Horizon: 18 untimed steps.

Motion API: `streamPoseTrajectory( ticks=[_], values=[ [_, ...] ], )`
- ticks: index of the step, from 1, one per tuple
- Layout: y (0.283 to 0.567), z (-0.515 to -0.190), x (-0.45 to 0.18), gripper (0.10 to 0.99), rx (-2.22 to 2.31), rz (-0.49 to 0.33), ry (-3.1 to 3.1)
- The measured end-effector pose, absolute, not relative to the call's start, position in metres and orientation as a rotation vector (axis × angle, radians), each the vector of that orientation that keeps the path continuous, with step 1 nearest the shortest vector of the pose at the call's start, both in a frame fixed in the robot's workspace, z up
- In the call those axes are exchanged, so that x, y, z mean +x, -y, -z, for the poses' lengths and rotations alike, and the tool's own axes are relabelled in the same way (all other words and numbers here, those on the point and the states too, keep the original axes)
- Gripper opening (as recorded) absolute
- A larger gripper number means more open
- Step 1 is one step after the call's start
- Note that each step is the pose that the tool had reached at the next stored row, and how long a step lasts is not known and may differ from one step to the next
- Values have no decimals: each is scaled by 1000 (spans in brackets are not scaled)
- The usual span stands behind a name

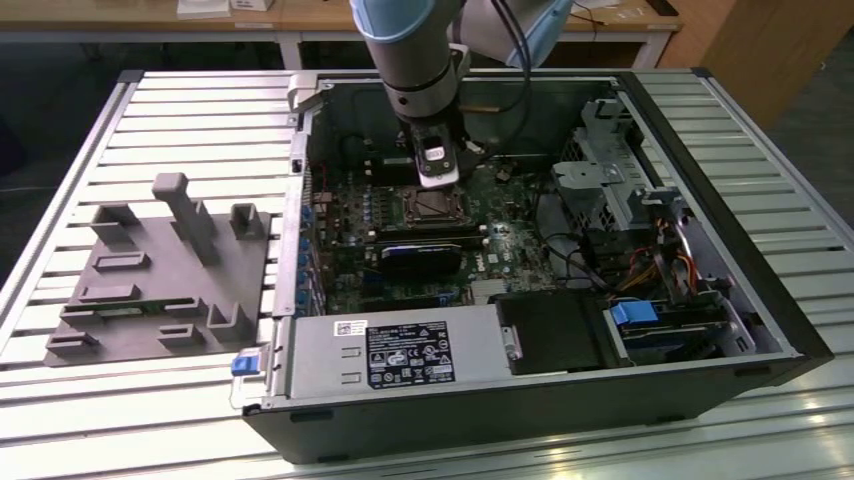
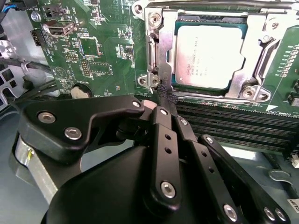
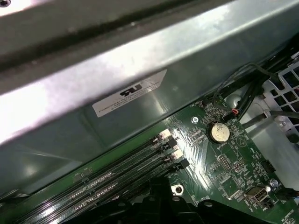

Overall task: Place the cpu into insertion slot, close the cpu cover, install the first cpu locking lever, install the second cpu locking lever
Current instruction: 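Install the first cpu locking lever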

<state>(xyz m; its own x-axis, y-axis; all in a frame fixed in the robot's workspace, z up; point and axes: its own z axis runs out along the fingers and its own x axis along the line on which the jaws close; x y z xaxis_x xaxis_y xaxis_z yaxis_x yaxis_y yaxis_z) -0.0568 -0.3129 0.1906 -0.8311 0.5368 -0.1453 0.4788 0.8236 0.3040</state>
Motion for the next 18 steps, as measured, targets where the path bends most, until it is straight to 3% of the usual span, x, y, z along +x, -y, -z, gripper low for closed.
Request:
streamPoseTrajectory(
  ticks=[18],
  values=[
    [314,-190,-63,102,783,-383,-2783]
  ],
)
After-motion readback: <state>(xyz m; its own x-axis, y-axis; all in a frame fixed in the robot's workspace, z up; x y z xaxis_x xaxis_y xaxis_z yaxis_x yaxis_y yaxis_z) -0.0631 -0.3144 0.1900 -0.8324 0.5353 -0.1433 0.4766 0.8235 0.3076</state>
